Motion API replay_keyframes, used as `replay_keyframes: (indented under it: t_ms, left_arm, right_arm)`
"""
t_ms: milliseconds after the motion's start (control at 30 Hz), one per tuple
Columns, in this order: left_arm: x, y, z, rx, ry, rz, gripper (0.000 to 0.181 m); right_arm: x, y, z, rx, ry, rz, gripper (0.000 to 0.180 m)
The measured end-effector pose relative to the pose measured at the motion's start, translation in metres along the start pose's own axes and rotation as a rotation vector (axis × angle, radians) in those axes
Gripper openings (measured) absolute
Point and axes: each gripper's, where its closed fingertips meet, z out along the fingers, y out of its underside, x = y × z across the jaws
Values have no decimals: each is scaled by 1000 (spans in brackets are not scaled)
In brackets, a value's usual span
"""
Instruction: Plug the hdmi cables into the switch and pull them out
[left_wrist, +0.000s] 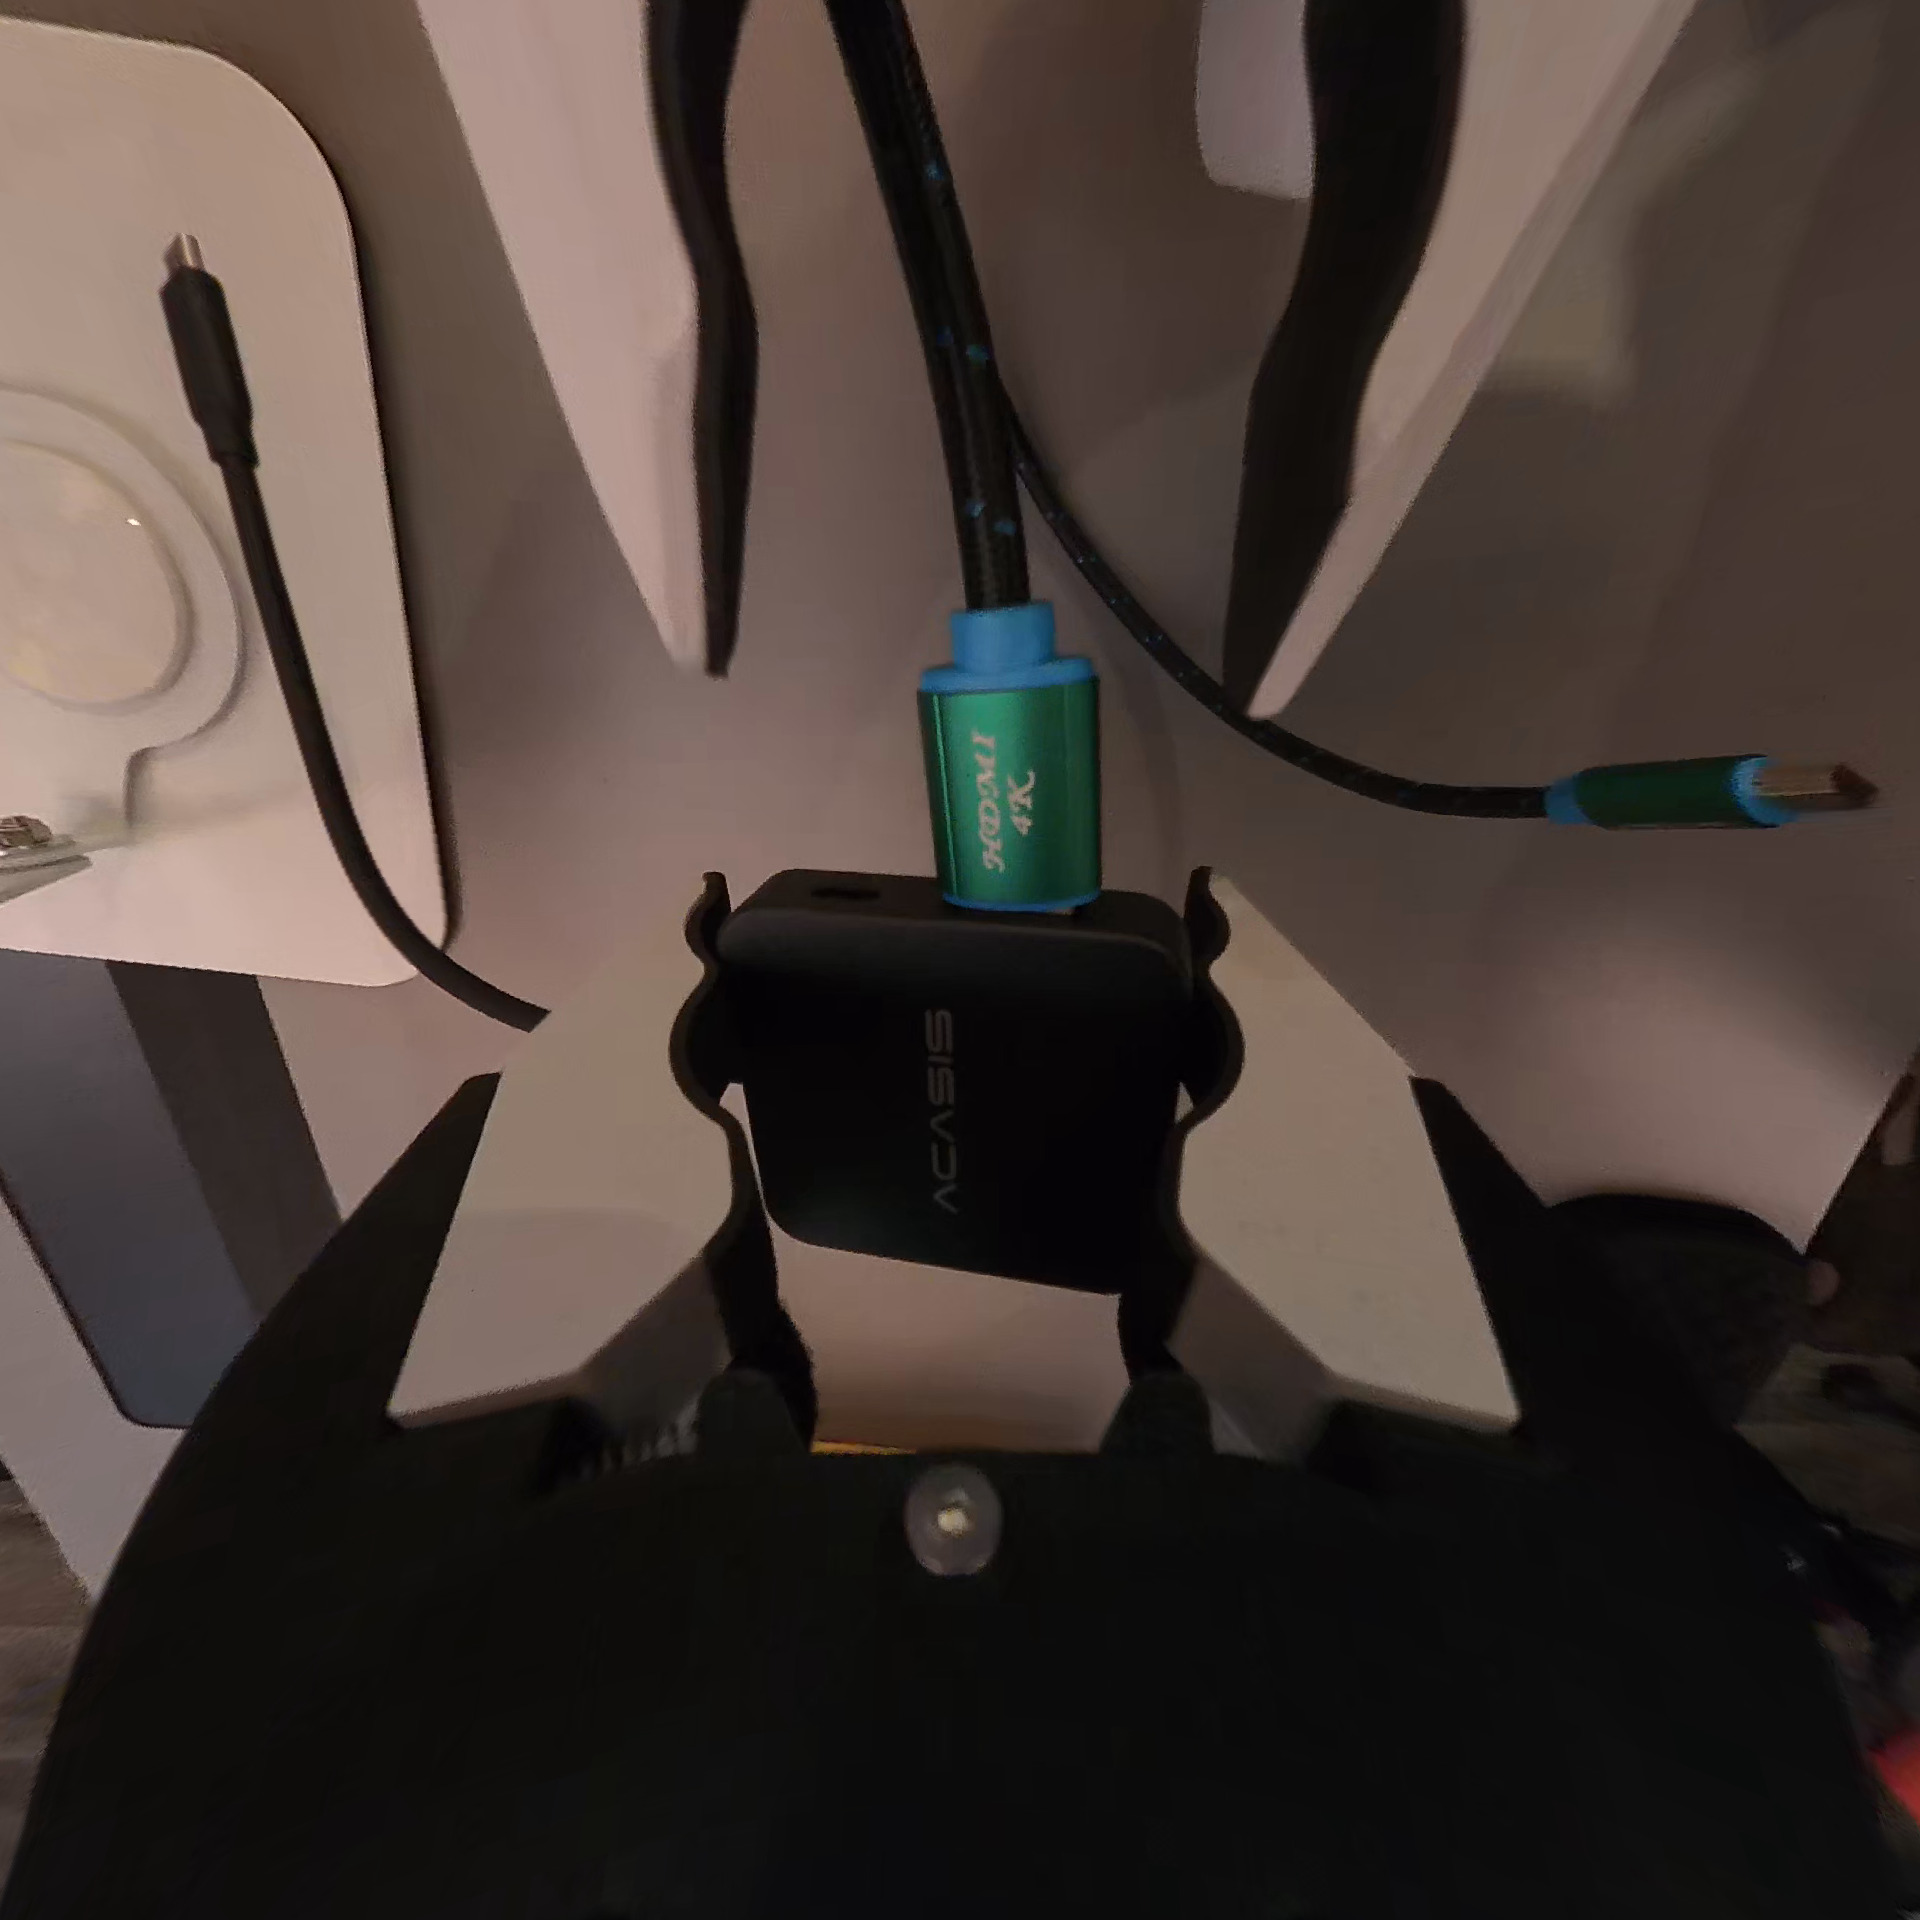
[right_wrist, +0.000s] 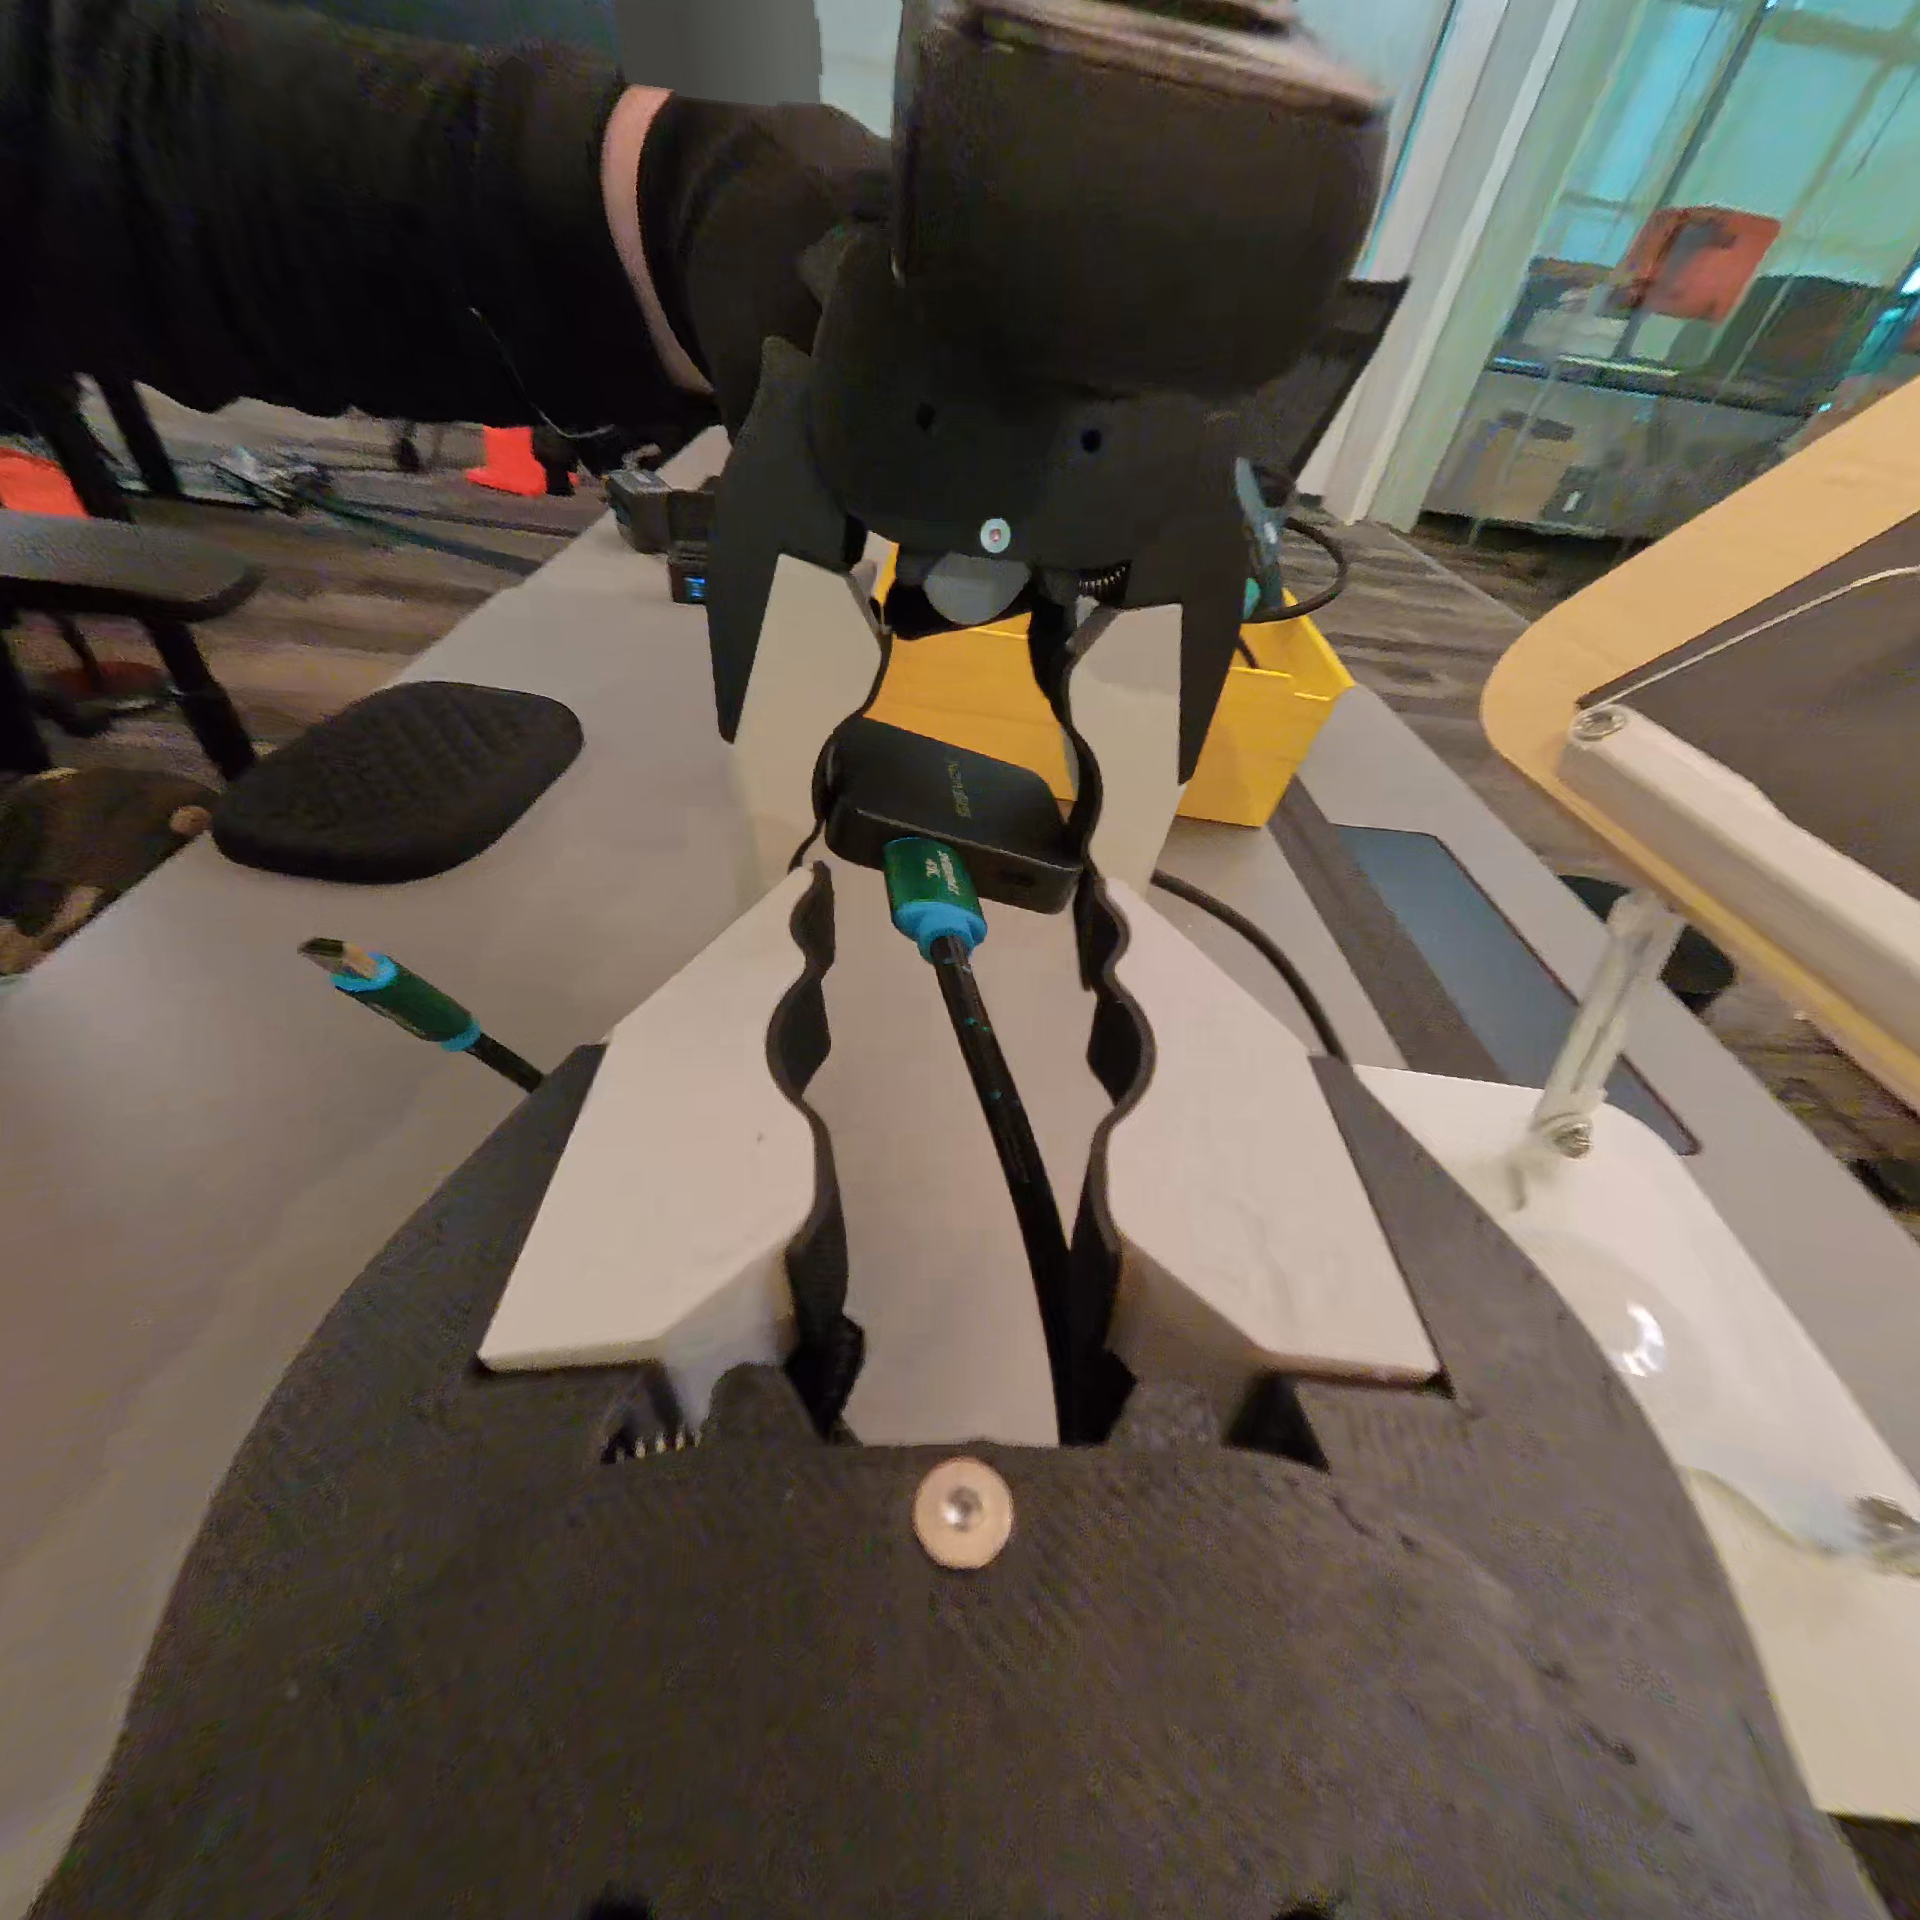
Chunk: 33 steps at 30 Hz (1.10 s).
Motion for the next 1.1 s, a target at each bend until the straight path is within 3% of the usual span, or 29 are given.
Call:
replay_keyframes:
  t_ms: [33, 300, 433, 567, 1100]
  left_arm:
    - [0, 0, 0, -4, -12, 14, 85]
    - [1, -2, 3, -37, -60, 69, 85]
    - [-1, -6, -1, -17, -85, 67, 85]
    - [-2, -9, -3, -4, -96, 68, 84]
    - [-1, -14, -7, 83, -108, 51, 83]
  right_arm:
    - [-3, 1, 2, 0, -20, 13, 46]
    - [-16, 10, 12, -53, -93, 112, 28]
    - [-11, 17, 17, -70, -58, 107, 37]
    - [-9, 11, 14, 13, -72, 145, 22]
    - [-11, 8, 13, 43, -82, 153, 19]
